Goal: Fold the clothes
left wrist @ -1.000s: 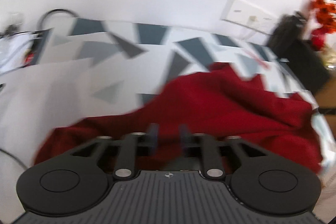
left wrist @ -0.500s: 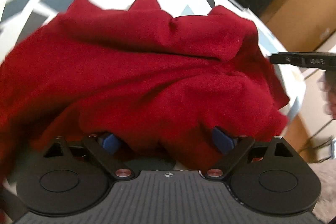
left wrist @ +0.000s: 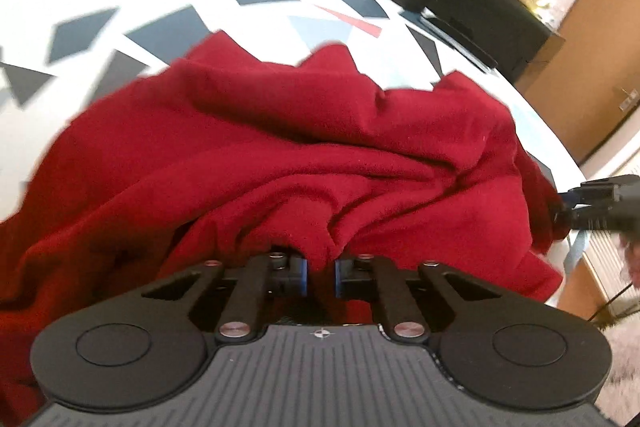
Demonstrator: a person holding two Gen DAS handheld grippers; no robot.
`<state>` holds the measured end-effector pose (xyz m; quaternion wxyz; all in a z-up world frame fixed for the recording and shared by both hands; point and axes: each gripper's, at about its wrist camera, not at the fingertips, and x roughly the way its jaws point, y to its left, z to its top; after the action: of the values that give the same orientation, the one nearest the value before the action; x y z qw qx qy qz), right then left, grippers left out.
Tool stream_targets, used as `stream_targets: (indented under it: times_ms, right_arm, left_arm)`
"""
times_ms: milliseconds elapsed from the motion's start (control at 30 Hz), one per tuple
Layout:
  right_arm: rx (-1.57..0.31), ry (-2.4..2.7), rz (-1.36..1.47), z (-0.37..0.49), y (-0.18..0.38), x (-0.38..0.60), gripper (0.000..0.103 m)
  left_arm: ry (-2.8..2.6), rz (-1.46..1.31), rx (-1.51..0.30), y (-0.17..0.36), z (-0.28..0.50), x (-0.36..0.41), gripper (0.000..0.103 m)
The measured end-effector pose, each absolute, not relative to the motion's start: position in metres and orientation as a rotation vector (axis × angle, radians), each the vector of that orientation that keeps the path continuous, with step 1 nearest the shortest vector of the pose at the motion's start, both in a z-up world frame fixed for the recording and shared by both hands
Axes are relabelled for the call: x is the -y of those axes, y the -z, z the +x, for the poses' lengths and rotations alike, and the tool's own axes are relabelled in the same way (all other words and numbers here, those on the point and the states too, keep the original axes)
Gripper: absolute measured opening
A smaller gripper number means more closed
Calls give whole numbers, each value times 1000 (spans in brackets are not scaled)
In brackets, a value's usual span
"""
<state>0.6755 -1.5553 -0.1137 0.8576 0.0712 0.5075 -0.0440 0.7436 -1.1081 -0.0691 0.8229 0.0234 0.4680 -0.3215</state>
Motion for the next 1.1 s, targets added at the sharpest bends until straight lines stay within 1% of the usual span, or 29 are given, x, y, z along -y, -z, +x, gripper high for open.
stream_targets:
  times_ms: [33, 133, 233, 367, 433, 600, 733, 800, 833, 933, 1000, 1100]
  right_arm:
    - [-1055, 130, 188, 677, 113, 1567, 15]
    - [-1008, 295, 232, 680, 110, 1597, 14]
    - [-908, 402, 325, 678, 97, 1621, 13]
    - [-721, 332, 510, 674, 70, 1624, 13]
    - [-661, 208, 538, 684, 55, 1606, 13]
    - [-666, -126, 474, 732, 37, 1528, 13]
    - [-789, -329, 339, 771, 51, 1447, 14]
    - [-879, -349, 228, 784, 67, 1419, 23]
    - [-919, -347, 169, 787, 74, 1407, 26]
    - [-925, -347, 84, 776, 73, 1396, 39]
    - [-885, -342, 122, 761, 59, 1409, 61]
    - [-836, -297, 207, 745, 42, 1444, 63]
  left_arm:
    - [661, 34, -986, 64, 741, 1098, 11]
    - [599, -10, -969, 51, 735, 1069, 11]
    - [546, -42, -959, 39, 725, 1038, 11]
    - [508, -68, -999, 49, 720, 1025, 11]
    - [492, -84, -1023, 56, 718, 1022, 11]
    - [501, -88, -1017, 59, 717, 1026, 11]
    - [508, -98, -1019, 60, 717, 1024, 11]
    - [508, -119, -1020, 62, 718, 1022, 11]
    - [508, -131, -1019, 64, 719, 1021, 11]
    - [513, -152, -1014, 66, 721, 1018, 11]
    - [519, -157, -1007, 66, 722, 1017, 11]
    - [534, -171, -1000, 67, 725, 1014, 11]
